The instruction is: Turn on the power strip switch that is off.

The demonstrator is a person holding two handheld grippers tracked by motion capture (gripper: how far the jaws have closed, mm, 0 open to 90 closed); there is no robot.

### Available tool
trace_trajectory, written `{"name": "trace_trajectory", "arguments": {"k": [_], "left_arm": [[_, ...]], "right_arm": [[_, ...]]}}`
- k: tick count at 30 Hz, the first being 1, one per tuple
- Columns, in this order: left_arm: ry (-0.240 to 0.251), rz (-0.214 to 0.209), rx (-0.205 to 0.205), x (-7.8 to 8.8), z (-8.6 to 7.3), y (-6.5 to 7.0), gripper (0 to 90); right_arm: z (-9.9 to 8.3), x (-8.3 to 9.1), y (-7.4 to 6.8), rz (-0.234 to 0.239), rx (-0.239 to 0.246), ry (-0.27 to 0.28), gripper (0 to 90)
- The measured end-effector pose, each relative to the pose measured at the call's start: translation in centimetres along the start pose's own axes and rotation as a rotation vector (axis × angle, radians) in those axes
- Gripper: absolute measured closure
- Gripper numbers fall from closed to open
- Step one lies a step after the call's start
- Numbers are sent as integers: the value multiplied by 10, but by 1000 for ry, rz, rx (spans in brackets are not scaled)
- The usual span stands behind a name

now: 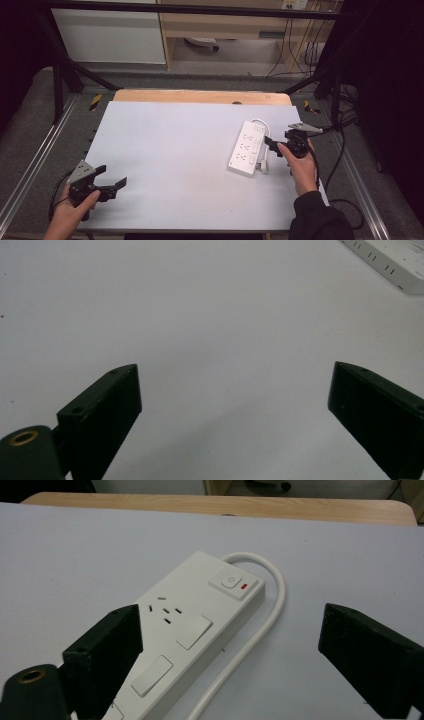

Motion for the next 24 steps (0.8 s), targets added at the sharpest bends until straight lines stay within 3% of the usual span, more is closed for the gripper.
{"name": "trace_trajectory", "arguments": {"k": [13, 20, 24], "left_arm": [[-1, 0, 0, 0, 0, 0, 71], [-4, -1, -1, 0, 0, 0, 71], [-4, -4, -1, -1, 0, 0, 71]], "right_arm": [[-3, -9, 9, -15, -63, -26, 119], [-2, -15, 7, 6, -71, -26, 253], [-3, -19, 5, 17, -74, -21, 383]]}}
Point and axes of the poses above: each handheld gripper's, and its own axes: x roughly backward along the jaws, z roughly out of its top, y roughly to its right, the point moved 1 cm from there along -x, roughly forward along the jaws, and after that the axes turned 9 degrees about y, right-handed, at the moved point
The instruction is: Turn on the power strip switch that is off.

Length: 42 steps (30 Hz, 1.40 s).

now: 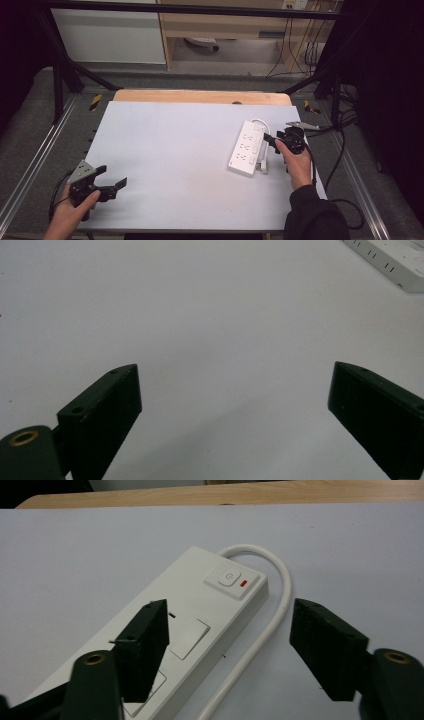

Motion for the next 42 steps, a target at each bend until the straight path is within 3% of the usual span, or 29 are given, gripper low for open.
{"name": "trace_trajectory", "arguments": {"k": [8, 13, 18, 32, 42], "left_arm": [[-5, -1, -6, 0, 0, 0, 71], [-6, -2, -3, 0, 0, 0, 71], [-6, -4, -5, 0, 0, 0, 71], [-8, -5, -6, -1, -1, -1, 71], [-9, -5, -6, -1, -1, -1, 71]], "right_arm": [[0, -5, 1, 1, -21, 21, 600], [-1, -8, 2, -16, -25, 47, 685], [-2, -11, 2, -2, -48, 70, 770], [-8, -22, -6, 35, -45, 62, 891], [-13, -28, -10, 51, -38, 19, 900]]}}
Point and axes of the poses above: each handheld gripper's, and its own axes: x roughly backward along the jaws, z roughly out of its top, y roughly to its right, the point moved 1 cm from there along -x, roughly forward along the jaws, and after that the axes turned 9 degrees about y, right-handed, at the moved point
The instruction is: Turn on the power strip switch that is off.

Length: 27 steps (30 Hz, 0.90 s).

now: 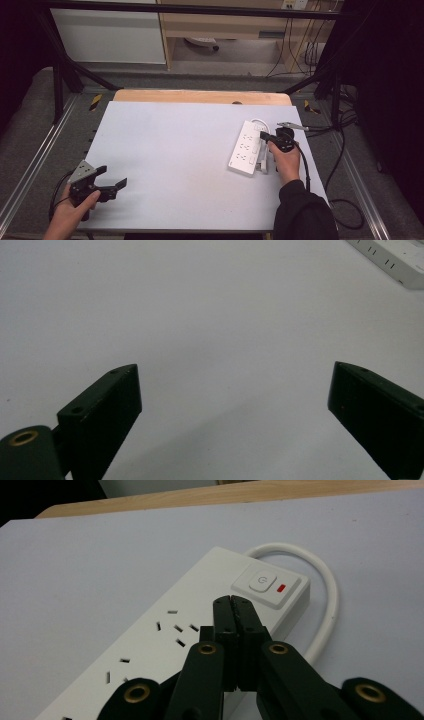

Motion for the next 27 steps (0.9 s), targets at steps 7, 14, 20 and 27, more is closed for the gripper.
{"name": "trace_trajectory", "arguments": {"k": [7, 14, 20, 27], "left_arm": [[0, 0, 1, 0, 0, 0, 71], [0, 1, 1, 0, 0, 0, 71], [0, 0, 0, 0, 0, 0, 71], [1, 1, 0, 0, 0, 0, 71]], "right_arm": [[-2, -4, 0, -1, -2, -7, 900], [-5, -7, -1, -4, -2, -13, 900], [-6, -9, -3, -3, 2, -15, 900], [-6, -9, -3, -2, 4, -12, 900]]}}
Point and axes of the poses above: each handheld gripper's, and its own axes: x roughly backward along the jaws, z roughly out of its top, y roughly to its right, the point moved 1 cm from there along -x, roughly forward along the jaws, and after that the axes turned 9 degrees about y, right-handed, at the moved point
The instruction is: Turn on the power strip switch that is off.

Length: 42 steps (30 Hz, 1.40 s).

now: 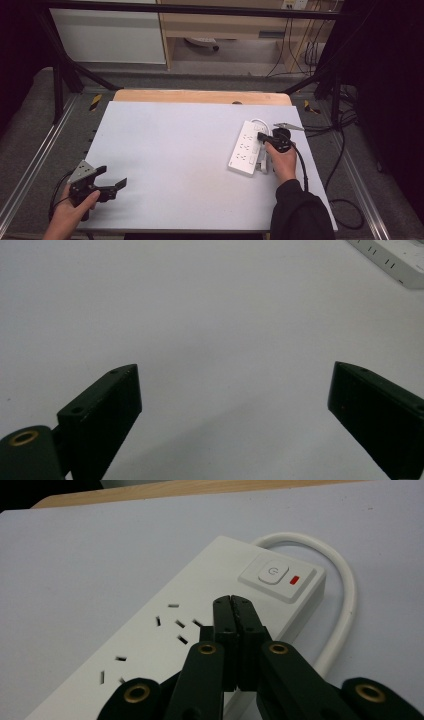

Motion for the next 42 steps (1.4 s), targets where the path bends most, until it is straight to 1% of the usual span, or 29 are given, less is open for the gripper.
{"name": "trace_trajectory", "arguments": {"k": [13, 27, 42], "left_arm": [[-7, -1, -1, 0, 0, 0, 72], [-11, 1, -1, 0, -1, 0, 71], [-11, 0, -2, -1, -1, 0, 72]], "right_arm": [[-1, 0, 0, 4, 12, 7, 900], [-2, 0, 3, 18, 7, 11, 900], [-2, 0, 3, 21, 2, 10, 900]]}}
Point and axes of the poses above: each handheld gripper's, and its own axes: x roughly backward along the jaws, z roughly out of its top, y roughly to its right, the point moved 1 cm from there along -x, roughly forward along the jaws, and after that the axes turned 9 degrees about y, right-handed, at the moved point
